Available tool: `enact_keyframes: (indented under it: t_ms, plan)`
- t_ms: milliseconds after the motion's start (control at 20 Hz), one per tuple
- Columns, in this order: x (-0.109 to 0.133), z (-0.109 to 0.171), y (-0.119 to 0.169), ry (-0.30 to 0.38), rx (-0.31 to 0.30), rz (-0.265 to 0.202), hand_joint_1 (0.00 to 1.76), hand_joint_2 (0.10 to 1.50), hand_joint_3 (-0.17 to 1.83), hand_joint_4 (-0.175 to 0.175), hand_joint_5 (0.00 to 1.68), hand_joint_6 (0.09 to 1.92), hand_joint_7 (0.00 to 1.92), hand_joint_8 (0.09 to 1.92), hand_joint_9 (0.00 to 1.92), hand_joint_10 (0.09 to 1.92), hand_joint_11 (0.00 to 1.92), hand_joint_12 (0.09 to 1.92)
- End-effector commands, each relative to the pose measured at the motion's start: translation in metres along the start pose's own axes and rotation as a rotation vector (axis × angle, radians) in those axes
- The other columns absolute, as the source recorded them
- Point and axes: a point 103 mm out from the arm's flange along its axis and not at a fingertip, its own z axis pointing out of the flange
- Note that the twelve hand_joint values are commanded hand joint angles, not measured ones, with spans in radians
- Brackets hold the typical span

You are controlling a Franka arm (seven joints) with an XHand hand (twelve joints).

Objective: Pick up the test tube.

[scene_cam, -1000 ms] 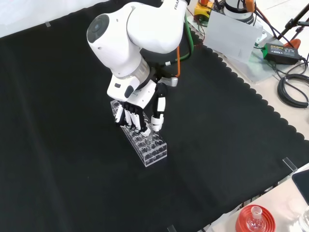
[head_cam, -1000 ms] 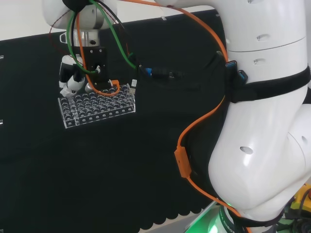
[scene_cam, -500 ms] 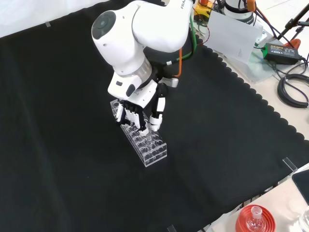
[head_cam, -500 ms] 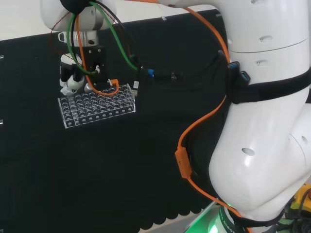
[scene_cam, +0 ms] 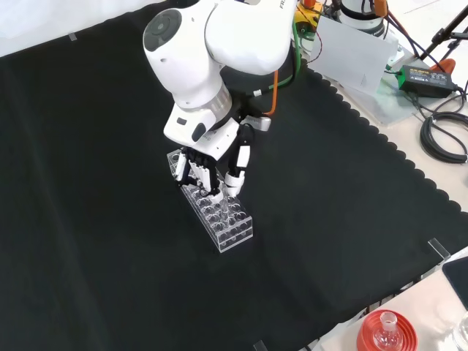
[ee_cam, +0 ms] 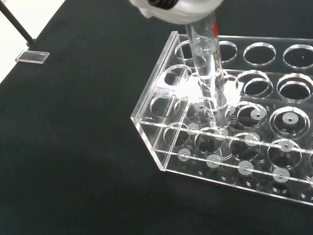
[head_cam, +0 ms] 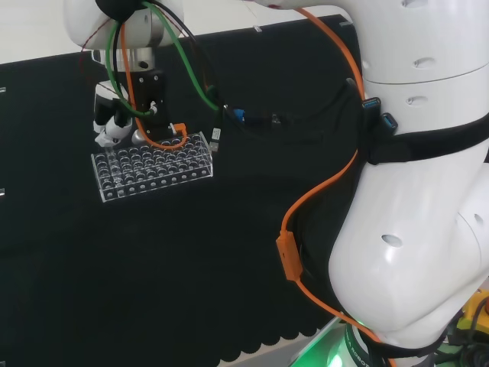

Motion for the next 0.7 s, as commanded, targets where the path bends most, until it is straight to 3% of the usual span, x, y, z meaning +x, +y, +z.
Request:
enact_keyframes:
  t_ms: [50, 450, 700]
  plan:
    - [0.001, -0.004, 0.000, -0.007, 0.004, -0.008, 1.42, 1.03, -0.17, -0.175, 1.33, 0.40, 1.45, 0.48, 1.39, 0.09, 0.57, 1.32]
    - [0.001, -0.017, -0.003, -0.012, -0.006, -0.022, 1.42, 1.03, -0.17, -0.175, 1.33, 0.39, 1.46, 0.48, 1.39, 0.09, 0.57, 1.32]
    - [0.000, -0.057, -0.013, -0.018, -0.030, -0.029, 1.42, 1.03, -0.17, -0.175, 1.34, 0.36, 1.46, 0.47, 1.40, 0.09, 0.57, 1.32]
